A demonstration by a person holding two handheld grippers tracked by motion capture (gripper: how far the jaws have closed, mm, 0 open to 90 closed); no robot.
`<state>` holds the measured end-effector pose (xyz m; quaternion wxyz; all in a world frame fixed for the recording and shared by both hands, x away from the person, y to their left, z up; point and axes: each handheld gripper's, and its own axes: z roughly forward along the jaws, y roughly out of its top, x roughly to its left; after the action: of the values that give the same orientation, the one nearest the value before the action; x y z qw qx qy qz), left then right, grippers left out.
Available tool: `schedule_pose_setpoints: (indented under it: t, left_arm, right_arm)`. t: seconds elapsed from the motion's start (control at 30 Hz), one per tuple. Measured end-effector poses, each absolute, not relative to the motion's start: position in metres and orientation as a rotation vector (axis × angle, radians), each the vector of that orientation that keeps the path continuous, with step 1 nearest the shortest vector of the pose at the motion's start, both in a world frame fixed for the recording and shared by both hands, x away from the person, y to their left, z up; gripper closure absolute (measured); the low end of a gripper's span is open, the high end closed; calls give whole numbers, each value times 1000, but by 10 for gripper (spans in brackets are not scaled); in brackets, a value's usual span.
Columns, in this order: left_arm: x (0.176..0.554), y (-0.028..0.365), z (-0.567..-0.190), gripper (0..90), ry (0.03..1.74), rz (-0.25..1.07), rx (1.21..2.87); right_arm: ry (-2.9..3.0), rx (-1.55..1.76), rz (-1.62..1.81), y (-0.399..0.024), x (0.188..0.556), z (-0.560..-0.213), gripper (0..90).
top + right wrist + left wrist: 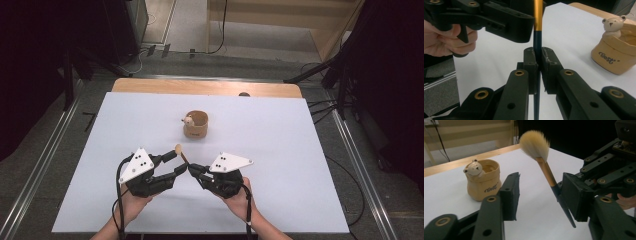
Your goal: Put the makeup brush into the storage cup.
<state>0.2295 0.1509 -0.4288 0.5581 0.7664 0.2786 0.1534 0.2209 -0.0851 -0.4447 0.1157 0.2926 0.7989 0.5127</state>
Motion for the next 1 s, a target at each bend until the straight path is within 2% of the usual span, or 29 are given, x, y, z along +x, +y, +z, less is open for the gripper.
schedule_pose_setpoints:
  t: [0.2,0.53,0.8,0.93,1.0]
  left_arm:
    - [229,148,-429,602,654,352,1799]
    - [231,149,-433,660,673,313,1770]
    - [232,150,-434,753,675,280,1758]
    - [231,148,-436,830,673,257,1767]
    - [230,148,-436,836,672,265,1771]
  right_arm:
    - [2349,853,1498,-81,221,-447,846]
    - [2357,843,1481,-77,223,-449,846]
    - [2353,838,1465,-74,223,-451,846]
    - [2354,831,1461,-72,222,-452,846]
    - [2353,829,1453,-71,222,-452,846]
